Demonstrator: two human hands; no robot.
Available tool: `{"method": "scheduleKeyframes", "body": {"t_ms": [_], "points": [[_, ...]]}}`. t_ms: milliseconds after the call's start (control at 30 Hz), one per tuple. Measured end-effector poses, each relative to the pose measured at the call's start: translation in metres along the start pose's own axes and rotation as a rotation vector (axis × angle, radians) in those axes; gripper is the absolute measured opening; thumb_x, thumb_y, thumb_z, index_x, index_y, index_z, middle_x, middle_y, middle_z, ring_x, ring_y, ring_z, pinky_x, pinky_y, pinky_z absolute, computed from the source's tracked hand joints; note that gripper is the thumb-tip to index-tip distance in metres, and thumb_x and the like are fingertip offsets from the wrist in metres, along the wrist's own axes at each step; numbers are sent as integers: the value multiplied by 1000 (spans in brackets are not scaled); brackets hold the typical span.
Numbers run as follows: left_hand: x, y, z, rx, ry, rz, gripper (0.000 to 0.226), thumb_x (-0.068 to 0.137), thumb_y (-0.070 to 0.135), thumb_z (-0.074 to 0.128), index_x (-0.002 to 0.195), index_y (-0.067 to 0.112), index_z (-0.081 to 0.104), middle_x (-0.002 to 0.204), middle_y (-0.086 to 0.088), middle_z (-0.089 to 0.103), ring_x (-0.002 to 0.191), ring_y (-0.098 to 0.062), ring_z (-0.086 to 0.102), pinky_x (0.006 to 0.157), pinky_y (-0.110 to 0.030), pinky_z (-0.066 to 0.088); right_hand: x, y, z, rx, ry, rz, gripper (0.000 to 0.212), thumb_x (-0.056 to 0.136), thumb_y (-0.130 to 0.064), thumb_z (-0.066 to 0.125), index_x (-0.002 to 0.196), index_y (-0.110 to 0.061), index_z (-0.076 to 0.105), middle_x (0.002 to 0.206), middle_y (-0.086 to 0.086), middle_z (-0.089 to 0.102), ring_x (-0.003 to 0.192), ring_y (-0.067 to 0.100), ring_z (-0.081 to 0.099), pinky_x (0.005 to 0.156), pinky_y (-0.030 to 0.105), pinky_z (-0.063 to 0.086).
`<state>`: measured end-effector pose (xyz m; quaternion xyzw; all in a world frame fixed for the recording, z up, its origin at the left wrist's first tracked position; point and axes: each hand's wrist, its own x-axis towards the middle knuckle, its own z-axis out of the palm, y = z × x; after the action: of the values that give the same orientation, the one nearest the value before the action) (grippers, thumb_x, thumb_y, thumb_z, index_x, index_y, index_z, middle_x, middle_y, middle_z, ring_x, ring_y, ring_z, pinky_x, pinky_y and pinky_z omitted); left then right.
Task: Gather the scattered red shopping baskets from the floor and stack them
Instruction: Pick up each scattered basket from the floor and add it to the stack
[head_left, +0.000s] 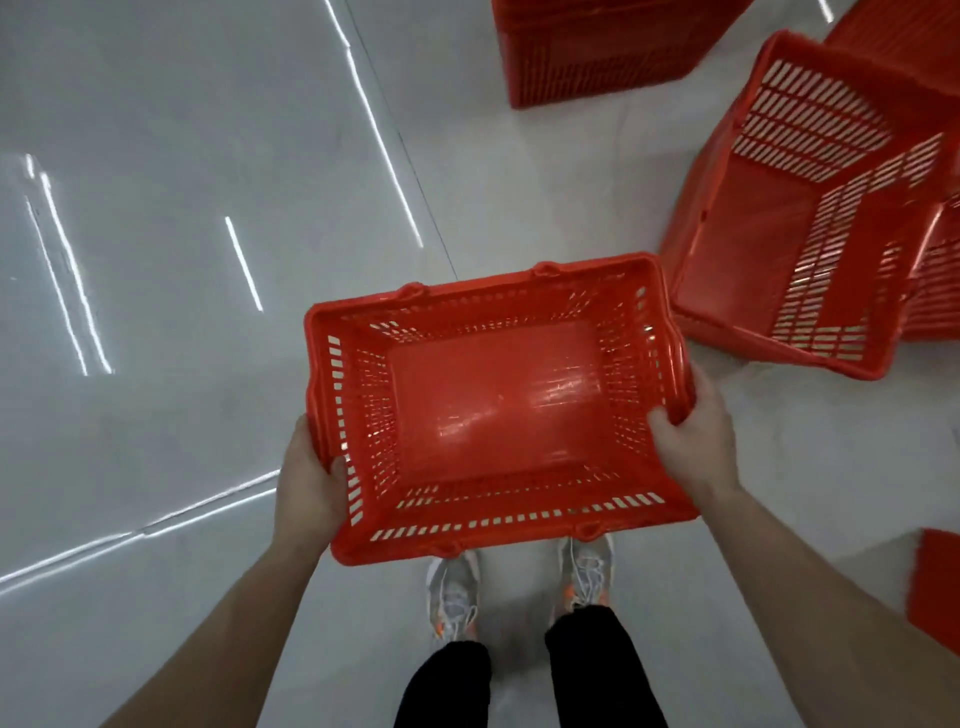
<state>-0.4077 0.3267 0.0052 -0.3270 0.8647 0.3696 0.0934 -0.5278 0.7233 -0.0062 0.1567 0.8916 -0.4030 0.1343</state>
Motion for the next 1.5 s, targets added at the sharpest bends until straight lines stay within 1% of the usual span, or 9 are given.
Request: {"method": "scheduleKeyframes", "body": {"t_ms": [133,233,333,433,600,900,1067,1300,1500], "points": [[15,-31,38,86,-6,-5,53,88,12,59,135,29,41,117,15,56,98,-7,55,80,-32,44,13,41,25,-105,-34,21,66,77,-10,65,139,-22,48,124,6,62,114,23,59,98,32,45],[21,-46,57,165,11,-87,60,87,12,61,142,19,37,131,-9,52,113,-30,57,91,-45,47,14,55,38,-281,-17,51,70,78,-14,67,143,-8,42,131,18,54,122,36,48,102,42,40],[22,-55,73,147,39,-131,69,89,16,63,147,19,26,140,-16,40,114,-41,55,92,-54,47,9,62,50,-484,87,-9,73,80,-17,66,146,-3,37,130,26,49,116,45,44,98,49,36],[22,-63,79,81,-19,-163,69,93,19,60,149,23,20,138,-12,54,116,-38,58,95,-53,47,7,69,57,-394,173,14,67,83,-17,65,145,-13,41,130,26,43,111,45,47,97,46,40],[20,-64,75,82,-35,-202,60,98,23,55,149,23,23,130,-12,62,108,-39,63,89,-52,50,19,75,51,-230,-39,94,57,91,-13,57,143,-16,34,124,20,63,107,42,62,89,40,46],[-7,-24,-29,0,105,-224,47,96,34,59,140,30,41,122,-5,67,100,-30,67,86,-47,55,-26,-12,-3,-166,-137,62,59,94,-13,56,146,-28,34,127,6,64,110,31,63,92,37,46],[-22,45,-129,-31,127,-177,46,96,26,60,140,23,45,117,-8,69,85,-19,61,81,-42,53,-55,-118,-61,-133,-118,65,56,94,-12,57,144,-28,40,119,4,67,106,29,65,90,36,48],[-37,183,-266,-83,161,-115,48,97,29,60,142,24,45,118,-7,68,83,-19,62,77,-38,52,-75,-272,-174,-69,-22,-3,62,94,-12,58,151,-20,36,132,2,61,120,26,58,99,34,43],[-23,314,-332,-90,157,-6,46,96,26,61,140,22,48,114,-5,70,75,-9,60,69,-29,47,-58,-355,-270,3,43,7,63,93,-14,59,151,-22,36,135,6,60,123,28,57,103,35,40]]}}
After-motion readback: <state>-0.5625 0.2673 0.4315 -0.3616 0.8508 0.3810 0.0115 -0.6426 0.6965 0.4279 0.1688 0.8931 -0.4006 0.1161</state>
